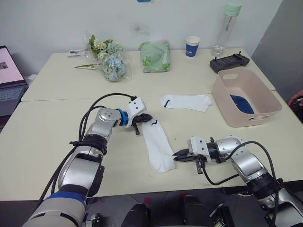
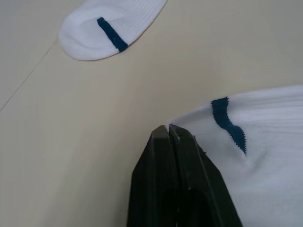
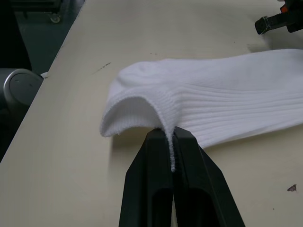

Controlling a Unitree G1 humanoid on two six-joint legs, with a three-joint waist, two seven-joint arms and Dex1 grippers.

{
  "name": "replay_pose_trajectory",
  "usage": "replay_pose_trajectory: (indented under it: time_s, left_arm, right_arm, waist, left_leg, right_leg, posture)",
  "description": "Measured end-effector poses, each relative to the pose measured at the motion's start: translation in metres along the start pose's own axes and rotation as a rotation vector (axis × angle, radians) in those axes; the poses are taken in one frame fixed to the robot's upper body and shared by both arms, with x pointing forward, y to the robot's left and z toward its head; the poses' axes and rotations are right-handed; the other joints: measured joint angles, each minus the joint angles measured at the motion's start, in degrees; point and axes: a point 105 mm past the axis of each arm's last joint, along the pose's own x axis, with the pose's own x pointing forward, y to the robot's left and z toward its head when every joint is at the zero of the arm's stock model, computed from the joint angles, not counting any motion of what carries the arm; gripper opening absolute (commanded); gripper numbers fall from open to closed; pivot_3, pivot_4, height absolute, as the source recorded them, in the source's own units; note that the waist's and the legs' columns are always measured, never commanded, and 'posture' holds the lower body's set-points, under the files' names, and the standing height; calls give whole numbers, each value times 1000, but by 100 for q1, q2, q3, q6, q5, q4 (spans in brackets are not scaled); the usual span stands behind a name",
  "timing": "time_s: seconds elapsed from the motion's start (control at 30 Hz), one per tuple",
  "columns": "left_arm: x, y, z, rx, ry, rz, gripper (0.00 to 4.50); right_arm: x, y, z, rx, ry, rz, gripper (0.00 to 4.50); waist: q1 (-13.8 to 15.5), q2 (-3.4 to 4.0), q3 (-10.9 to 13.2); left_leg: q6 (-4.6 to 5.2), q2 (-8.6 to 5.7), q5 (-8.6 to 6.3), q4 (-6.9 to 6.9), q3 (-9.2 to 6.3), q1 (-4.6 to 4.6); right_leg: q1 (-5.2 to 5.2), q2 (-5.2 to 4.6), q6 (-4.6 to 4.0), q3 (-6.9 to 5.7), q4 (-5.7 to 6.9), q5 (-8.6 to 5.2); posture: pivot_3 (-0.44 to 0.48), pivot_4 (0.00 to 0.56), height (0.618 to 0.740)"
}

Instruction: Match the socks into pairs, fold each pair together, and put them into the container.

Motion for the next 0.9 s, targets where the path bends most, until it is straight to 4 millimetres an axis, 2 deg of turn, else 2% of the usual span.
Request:
replay_pose_trajectory:
  time_s: [0.23, 0.47, 0.5, 0.6, 0.73, 0.8, 0.9]
  left_arm:
    - [-4, -6, 1, -43, -33, -29, 48]
    - [-41, -19, -16, -157, -34, 108, 48]
    - [-46, -24, -19, -184, -37, 129, 48]
    - [-63, -58, -28, -325, -31, 210, 48]
    - [-73, -88, -15, -480, -83, 337, 48]
    - [-77, -92, -12, -495, -88, 391, 48]
    - [-78, -95, -18, -565, -87, 495, 0]
  right_arm:
    - [-1, -1, 2, -31, -5, -2, 0]
    - [-19, -30, 3, -187, 50, -13, 0]
    - [-20, -32, 3, -210, 52, 0, 0]
    - [-21, -47, 2, -287, 69, 42, 0]
    - [-20, -61, 3, -379, 90, 119, 0]
    - [-18, -64, 1, -379, 97, 145, 0]
    - [-18, -73, -2, -362, 127, 155, 720]
  waist:
    - [-6, 0, 0]
    - [-68, 2, 1]
    - [-74, 2, 1]
    - [-138, 4, 3]
    - [-60, 0, 3]
    - [-25, 1, 3]
    - [-4, 1, 3]
  left_leg:
    - [0, 1, 0, 0, -1, 0]
    - [0, 13, 0, -3, 3, 3]
    - [0, 18, 0, -3, 1, 5]
    - [1, 29, -1, -4, 3, 4]
    - [0, 34, 0, -1, -3, 10]
    - [0, 32, 0, -2, 0, 13]
    - [0, 28, 0, -2, 0, 13]
  right_leg:
    - [-1, 0, 0, 0, 1, 0]
    - [-5, 3, 0, 8, 2, 0]
    - [-4, 0, 1, 12, 4, -1]
    - [-4, -7, 1, 19, 0, -1]
    - [6, -5, 1, 10, 3, 0]
    - [9, -5, 0, 13, 2, 0]
    - [8, -8, 0, 15, 0, 0]
  posture:
    - [0, 150, 740]
    - [0, 150, 740]
    - [0, 150, 740]
    - [0, 150, 740]
    - [0, 150, 740]
    - [0, 150, 740]
    - [0, 150, 740]
